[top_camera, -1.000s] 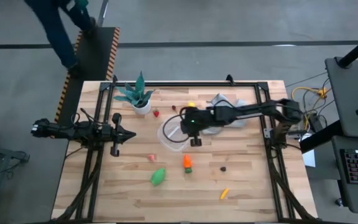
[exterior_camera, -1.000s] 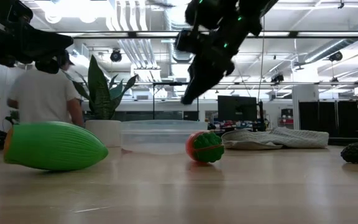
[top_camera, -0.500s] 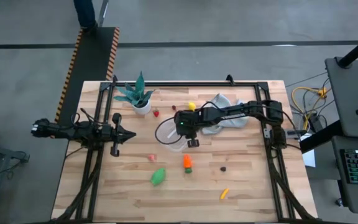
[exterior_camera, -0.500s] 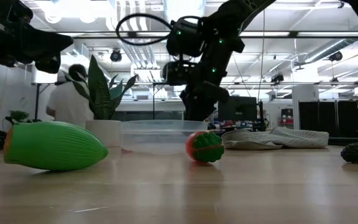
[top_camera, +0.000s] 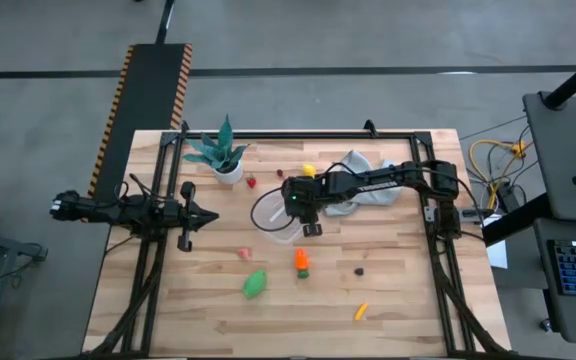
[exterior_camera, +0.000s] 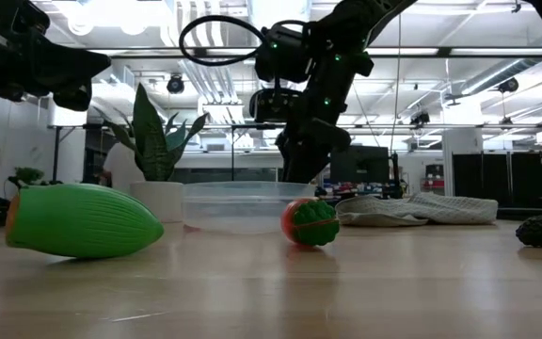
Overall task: Pick and placing Produce into tupperware
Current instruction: Put the black cherry into the transparent bin, then put the blackberry into the transparent bin
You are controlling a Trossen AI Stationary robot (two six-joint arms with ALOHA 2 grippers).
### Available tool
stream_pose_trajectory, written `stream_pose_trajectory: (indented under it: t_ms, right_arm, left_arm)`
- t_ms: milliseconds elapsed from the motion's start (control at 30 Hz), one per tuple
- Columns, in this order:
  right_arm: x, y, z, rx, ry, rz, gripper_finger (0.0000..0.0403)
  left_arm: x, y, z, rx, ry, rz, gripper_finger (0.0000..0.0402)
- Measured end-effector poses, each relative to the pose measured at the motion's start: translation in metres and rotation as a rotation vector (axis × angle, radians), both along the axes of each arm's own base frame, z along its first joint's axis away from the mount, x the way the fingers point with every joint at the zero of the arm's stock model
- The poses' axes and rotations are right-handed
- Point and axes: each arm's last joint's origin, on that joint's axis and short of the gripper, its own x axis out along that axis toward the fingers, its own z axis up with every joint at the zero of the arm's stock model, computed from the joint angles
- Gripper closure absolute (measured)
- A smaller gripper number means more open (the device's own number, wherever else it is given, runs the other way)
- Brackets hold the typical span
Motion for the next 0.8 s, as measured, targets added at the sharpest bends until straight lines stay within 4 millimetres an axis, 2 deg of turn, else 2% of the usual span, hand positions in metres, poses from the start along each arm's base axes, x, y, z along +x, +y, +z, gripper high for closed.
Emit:
stream_pose_trajectory:
  t_ms: [267,367,567,800]
  right_arm:
    - [0.0,0.0,0.001,0.001,-0.001,-0.002,0.0223]
    - [-0.002,0.0,0.008,0.005,0.002,-0.015,0.022]
    - [-0.019,0.011,0.053,0.018,-0.02,-0.005,0.0226]
    - [-0.071,0.039,0.114,0.069,-0.099,0.02,0.0232]
  left_arm:
    - [0.0,0.0,0.0,0.0,0.0,0.0,0.0402]
    - [0.0,0.0,0.0,0.0,0.001,0.0,0.0402]
    - [0.0,0.0,0.0,0.0,-0.002,0.0,0.0402]
    - [0.0,0.0,0.0,0.0,0.0,0.0,0.0402]
